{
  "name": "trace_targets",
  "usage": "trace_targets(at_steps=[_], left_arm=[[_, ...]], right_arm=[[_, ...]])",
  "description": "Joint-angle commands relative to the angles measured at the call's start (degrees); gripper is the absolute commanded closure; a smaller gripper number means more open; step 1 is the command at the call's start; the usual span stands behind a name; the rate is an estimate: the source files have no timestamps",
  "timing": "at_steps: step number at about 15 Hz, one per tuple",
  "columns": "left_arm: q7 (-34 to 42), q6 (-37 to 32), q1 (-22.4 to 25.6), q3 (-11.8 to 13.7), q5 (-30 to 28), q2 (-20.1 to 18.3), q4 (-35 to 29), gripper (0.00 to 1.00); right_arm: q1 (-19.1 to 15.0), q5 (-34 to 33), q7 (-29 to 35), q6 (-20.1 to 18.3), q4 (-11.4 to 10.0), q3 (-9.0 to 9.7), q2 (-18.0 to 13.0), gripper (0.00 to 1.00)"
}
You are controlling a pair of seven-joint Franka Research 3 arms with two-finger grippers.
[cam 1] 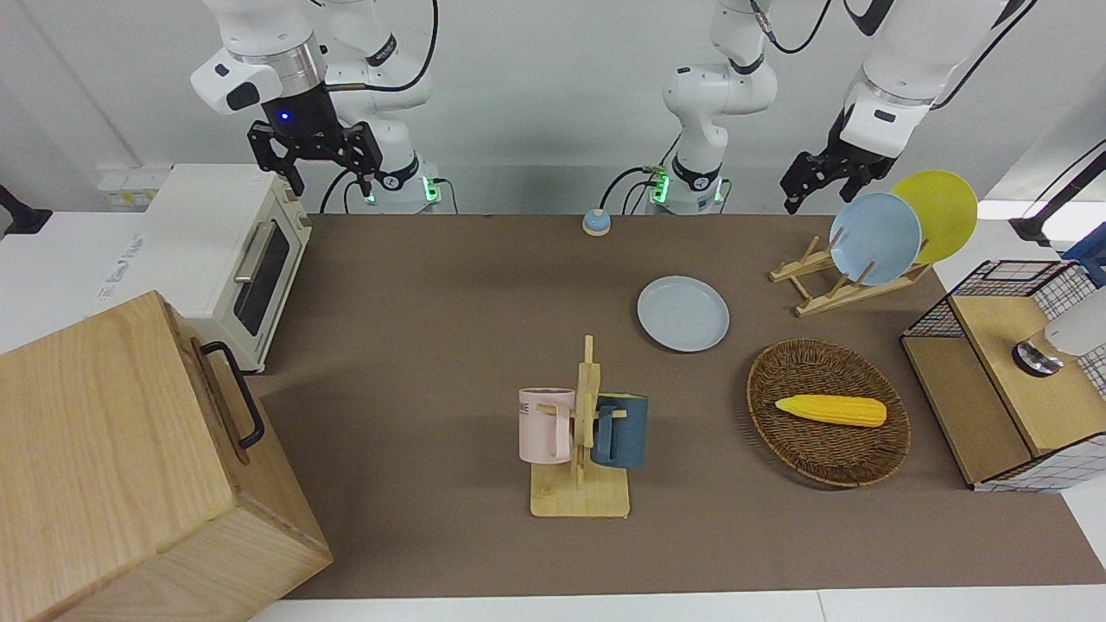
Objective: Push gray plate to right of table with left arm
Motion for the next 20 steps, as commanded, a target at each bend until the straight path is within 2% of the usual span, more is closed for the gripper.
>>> trace_targets(at_steps=[1, 20], left_arm=[[0.6, 0.1, 2.3, -2.0, -0.3, 0.0, 0.7, 0.01], [-0.4, 0.1, 2.3, -2.0, -0.3, 0.0, 0.8, 0.01]], right_arm=[[0.3, 0.0, -0.1, -0.7, 0.6, -0.27, 0.3, 0.005], [0.3, 0.0, -0.2, -0.7, 0.6, -0.27, 0.3, 0.005]])
